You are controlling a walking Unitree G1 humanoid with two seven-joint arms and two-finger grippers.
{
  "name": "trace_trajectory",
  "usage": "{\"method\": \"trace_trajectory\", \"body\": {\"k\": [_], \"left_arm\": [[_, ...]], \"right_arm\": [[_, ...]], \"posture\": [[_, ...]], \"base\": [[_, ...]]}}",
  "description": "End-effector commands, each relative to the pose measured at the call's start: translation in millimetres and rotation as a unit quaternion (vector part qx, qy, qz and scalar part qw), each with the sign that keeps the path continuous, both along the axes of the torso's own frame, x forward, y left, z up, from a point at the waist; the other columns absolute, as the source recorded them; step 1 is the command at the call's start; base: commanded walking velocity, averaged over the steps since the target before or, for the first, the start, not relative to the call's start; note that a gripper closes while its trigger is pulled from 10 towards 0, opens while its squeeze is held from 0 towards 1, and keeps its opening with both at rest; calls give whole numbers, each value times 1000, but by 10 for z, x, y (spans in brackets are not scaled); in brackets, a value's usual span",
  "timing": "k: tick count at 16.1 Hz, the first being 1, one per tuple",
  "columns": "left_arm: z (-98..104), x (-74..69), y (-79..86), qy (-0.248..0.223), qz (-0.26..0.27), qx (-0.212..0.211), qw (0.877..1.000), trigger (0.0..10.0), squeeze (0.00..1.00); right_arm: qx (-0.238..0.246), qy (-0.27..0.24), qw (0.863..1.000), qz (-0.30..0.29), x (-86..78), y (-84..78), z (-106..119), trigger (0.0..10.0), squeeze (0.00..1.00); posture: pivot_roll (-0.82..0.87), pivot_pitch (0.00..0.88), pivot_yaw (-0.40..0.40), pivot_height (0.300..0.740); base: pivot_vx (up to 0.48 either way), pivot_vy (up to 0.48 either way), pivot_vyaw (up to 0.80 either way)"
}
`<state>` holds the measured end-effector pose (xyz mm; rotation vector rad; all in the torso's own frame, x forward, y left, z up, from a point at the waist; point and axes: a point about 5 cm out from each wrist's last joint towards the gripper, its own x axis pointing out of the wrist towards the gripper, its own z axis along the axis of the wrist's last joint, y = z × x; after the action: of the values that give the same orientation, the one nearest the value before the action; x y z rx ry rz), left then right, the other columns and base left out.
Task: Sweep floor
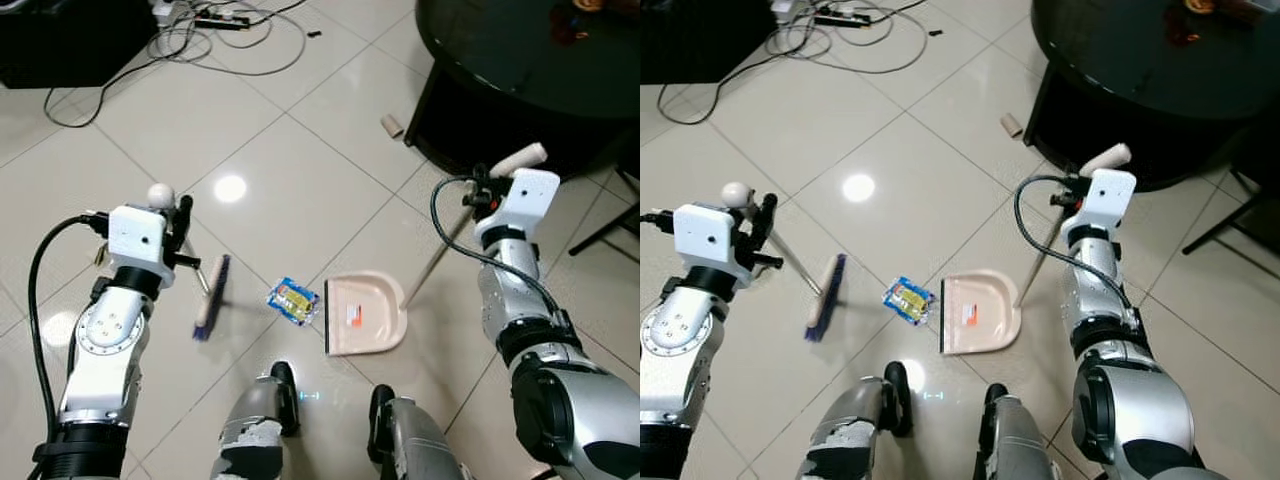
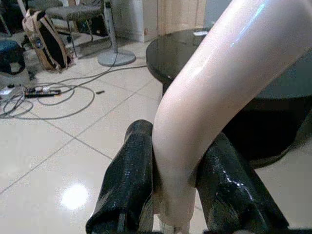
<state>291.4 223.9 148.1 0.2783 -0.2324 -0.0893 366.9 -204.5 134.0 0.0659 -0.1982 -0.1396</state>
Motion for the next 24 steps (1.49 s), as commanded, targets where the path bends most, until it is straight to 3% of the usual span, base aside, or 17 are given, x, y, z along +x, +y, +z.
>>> {"method": "trace_trajectory", "body": {"k": [1,15,24], "left_arm": [[17,-39,-24,-4,-8,3,1000,10000,0],[46,-179,-58,2,-23,9,1000,10000,0],[-6,15,-318,20,-40,-28,999,10000,0]], "right_arm": [[6,-7,1000,-10,-52,-73,-40,10000,0],[-19,-3,1000,-23,-115,-65,-131,10000,0],[-13,51,998,-25,-187,-93,-341,10000,0]], "posture": [[167,342,27,740],[216,381,34,740],[184,377,24,740]], "base": [[0,0,0],[0,0,0],[0,0,0]]}}
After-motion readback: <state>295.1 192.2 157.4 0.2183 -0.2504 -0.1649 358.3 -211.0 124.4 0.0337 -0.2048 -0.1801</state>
